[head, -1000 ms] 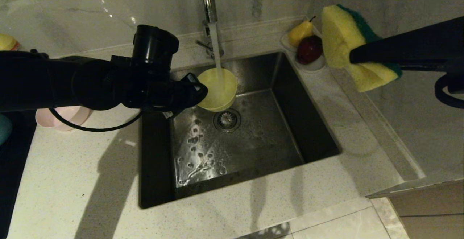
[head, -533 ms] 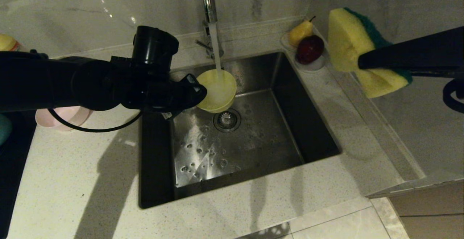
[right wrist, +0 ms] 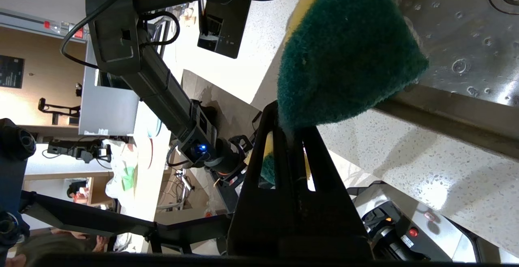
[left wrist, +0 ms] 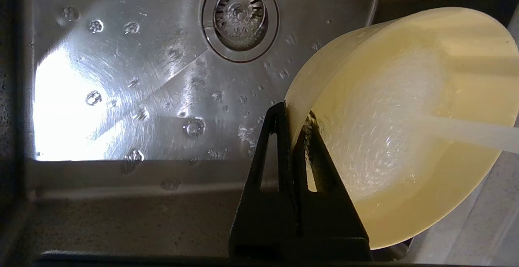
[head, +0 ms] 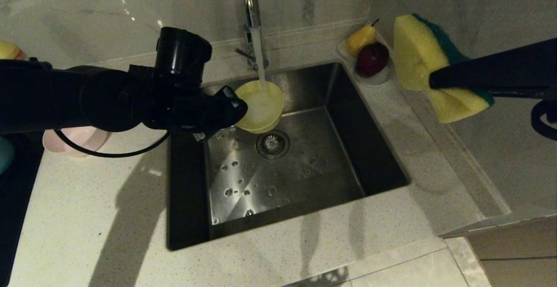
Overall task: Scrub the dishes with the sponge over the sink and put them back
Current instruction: Rinse the bowl
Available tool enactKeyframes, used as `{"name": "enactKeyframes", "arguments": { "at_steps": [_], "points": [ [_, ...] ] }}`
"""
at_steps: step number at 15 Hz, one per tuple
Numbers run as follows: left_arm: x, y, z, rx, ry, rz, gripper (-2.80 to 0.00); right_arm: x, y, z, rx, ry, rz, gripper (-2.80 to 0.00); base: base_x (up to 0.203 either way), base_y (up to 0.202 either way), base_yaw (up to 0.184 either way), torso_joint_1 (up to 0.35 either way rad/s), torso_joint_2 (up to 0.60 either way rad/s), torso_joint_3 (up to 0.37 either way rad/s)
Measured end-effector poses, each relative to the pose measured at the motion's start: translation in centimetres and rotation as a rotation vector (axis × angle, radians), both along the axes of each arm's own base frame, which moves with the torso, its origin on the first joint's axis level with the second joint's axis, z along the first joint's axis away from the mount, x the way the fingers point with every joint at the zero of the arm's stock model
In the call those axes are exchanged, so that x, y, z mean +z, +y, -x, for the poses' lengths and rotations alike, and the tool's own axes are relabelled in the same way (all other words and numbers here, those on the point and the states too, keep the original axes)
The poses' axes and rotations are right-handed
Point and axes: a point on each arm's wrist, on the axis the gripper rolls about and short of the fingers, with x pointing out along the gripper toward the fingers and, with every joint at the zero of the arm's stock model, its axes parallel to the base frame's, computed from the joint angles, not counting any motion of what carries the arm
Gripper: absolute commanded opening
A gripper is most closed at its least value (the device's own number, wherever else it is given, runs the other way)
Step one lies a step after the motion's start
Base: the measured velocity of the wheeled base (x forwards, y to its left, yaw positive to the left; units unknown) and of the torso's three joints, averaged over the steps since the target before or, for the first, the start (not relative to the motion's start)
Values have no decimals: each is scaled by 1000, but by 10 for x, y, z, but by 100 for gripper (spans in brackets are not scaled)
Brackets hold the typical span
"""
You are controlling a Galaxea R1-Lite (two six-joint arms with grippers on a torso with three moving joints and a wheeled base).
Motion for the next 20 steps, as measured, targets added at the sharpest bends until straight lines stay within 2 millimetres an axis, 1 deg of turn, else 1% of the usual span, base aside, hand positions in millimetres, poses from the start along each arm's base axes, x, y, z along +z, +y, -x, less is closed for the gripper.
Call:
{"name": "enactKeyframes", "arguments": {
  "at_steps": [5, 8, 11, 13, 17, 20],
  "points": [
    [2, 2, 3, 25, -13, -27, -280, -3, 0, 0, -2, 9, 5, -280, 0, 0, 0, 0, 0, 0],
    [11, 8, 7, 117, -93, -167, -280, -6, -1, -1, -8, 19, 13, -280, 0, 0, 0, 0, 0, 0],
    [25, 15, 16, 184, -239, -306, -280, -11, -2, -1, -13, 31, 25, -280, 0, 0, 0, 0, 0, 0],
    [26, 20, 25, 172, -331, -369, -280, -16, -1, -3, -16, 47, 38, -280, 0, 0, 0, 0, 0, 0],
    [26, 34, 56, 153, -588, -518, -280, -22, -1, -3, -15, 61, 49, -280, 0, 0, 0, 0, 0, 0],
    [34, 43, 75, 203, -803, -567, -280, -23, 0, -4, -16, 62, 49, -280, 0, 0, 0, 0, 0, 0]
  ]
}}
